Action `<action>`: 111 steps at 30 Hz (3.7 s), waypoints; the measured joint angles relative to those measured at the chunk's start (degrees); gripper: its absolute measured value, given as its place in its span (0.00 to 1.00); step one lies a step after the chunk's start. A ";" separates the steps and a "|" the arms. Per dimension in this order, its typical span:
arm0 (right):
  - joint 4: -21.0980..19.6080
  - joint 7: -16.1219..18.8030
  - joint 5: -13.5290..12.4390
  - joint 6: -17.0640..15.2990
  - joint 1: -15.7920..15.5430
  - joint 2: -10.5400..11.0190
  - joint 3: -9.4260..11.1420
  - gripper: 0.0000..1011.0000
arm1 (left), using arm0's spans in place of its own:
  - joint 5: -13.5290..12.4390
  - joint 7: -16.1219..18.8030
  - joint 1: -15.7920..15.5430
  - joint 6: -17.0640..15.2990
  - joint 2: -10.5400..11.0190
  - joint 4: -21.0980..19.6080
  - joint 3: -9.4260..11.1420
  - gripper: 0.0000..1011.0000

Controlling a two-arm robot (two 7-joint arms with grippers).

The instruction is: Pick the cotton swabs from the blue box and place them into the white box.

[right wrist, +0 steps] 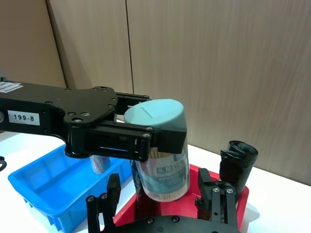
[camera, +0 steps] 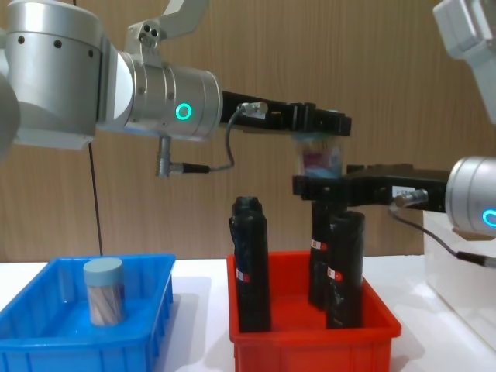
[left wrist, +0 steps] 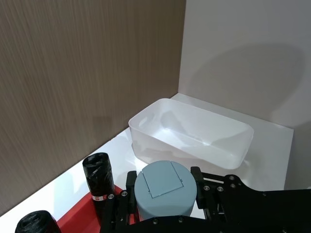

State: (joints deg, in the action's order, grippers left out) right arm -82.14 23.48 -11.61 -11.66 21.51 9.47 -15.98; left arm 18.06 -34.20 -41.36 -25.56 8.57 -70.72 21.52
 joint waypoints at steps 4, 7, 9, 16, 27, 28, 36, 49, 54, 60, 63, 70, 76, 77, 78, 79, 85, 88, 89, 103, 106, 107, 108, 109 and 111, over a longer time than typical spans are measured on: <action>0.90 0.30 0.20 0.15 0.64 -0.40 -0.23 0.99 | 0.00 0.01 0.00 0.00 0.00 0.00 0.00 0.66; 1.54 0.45 0.34 0.27 1.10 -0.67 -0.40 0.99 | 0.00 0.01 0.00 0.00 0.00 0.00 0.00 0.66; 2.06 0.51 0.51 0.41 1.44 -0.86 -0.49 0.99 | 0.00 0.01 0.00 0.00 0.00 0.00 0.00 0.66; 3.31 0.66 0.56 0.81 2.17 -1.24 -0.69 0.97 | 0.00 0.01 0.00 0.00 0.00 0.00 0.00 0.66; 4.26 0.84 0.15 1.75 2.73 -1.44 -0.81 0.70 | 0.00 0.01 0.00 0.00 0.00 0.00 0.00 0.66; 4.32 0.84 0.09 1.84 2.76 -1.44 -0.81 0.65 | 0.00 0.01 0.00 0.00 0.00 -0.01 -0.01 0.66; 4.48 0.82 -0.31 2.19 2.84 -1.46 -0.86 0.62 | 0.02 0.01 0.00 0.03 0.00 -0.01 -0.02 0.66; 4.40 0.72 -1.02 2.80 2.88 -1.40 -0.99 0.62 | 0.00 0.01 0.01 0.00 0.00 -0.01 0.01 0.97; 4.32 0.65 -1.19 2.92 2.87 -1.34 -1.00 0.62 | 0.00 0.01 0.01 0.00 0.00 0.00 0.00 0.99; 4.30 0.46 -1.41 3.09 2.81 -1.25 -1.02 0.62 | 0.00 0.01 0.01 0.00 0.00 -0.01 0.00 0.99; 4.31 0.32 -1.52 3.18 2.77 -1.17 -1.00 0.62 | 0.00 0.01 0.01 -0.01 0.00 -0.01 0.00 0.99; 4.65 -1.12 -1.69 3.63 2.40 -0.60 -0.43 0.62 | 0.00 0.01 0.01 0.00 0.00 0.00 -0.01 0.99; 5.21 -2.92 -2.14 4.18 2.02 0.24 0.54 0.62 | 0.00 0.01 0.00 0.00 0.00 0.00 0.00 0.99; 5.30 -3.25 -2.23 4.28 1.99 0.37 0.69 0.62 | 0.00 0.01 0.00 0.00 0.00 0.00 0.00 0.99; 5.41 -3.51 -2.33 4.36 1.94 0.53 0.89 0.62 | 0.00 0.01 0.01 0.00 0.00 0.00 0.00 0.99; 5.59 -4.10 -2.52 4.55 1.88 0.77 1.20 0.62 | 0.00 0.00 0.00 0.00 0.00 0.00 0.00 0.99; 6.49 -5.83 -2.95 5.15 1.81 1.59 2.35 0.62 | 0.00 0.01 0.00 0.00 0.00 0.00 0.00 0.99; 7.50 -7.20 -3.00 5.67 1.98 2.16 3.23 0.62 | 0.00 0.01 0.00 0.00 0.00 0.00 0.00 0.99; 7.72 -7.36 -3.00 5.74 2.06 2.26 3.38 0.62 | 0.00 0.01 0.00 0.00 0.00 0.00 0.00 0.99; 14.51 -11.41 -1.04 8.39 4.98 3.60 5.99 0.62 | 0.00 0.00 0.01 0.00 0.00 0.00 0.00 0.99; 16.74 -12.11 -0.46 9.02 5.96 3.78 6.47 0.62 | 0.00 0.01 0.00 0.00 0.00 -0.01 0.00 0.99; 17.23 -12.24 -0.31 9.17 6.18 3.82 6.58 0.62 | 0.00 0.01 0.00 0.00 0.00 0.00 0.00 0.99; 18.40 -12.52 -0.09 9.43 6.73 3.87 6.80 0.62 | 0.01 0.01 0.01 0.00 0.00 -0.01 0.00 0.99; 18.95 -12.70 0.11 9.58 6.97 3.89 6.89 0.62 | 0.00 0.01 0.00 0.00 0.00 0.00 0.00 0.99; 20.00 -12.93 0.29 9.80 7.44 3.93 7.08 0.62 | 0.00 0.00 0.00 0.00 0.00 0.00 0.00 0.99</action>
State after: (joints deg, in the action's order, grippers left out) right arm -62.15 10.55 -11.32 -1.86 28.94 13.40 -8.91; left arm 18.06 -34.20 -41.36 -25.56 8.58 -70.73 21.52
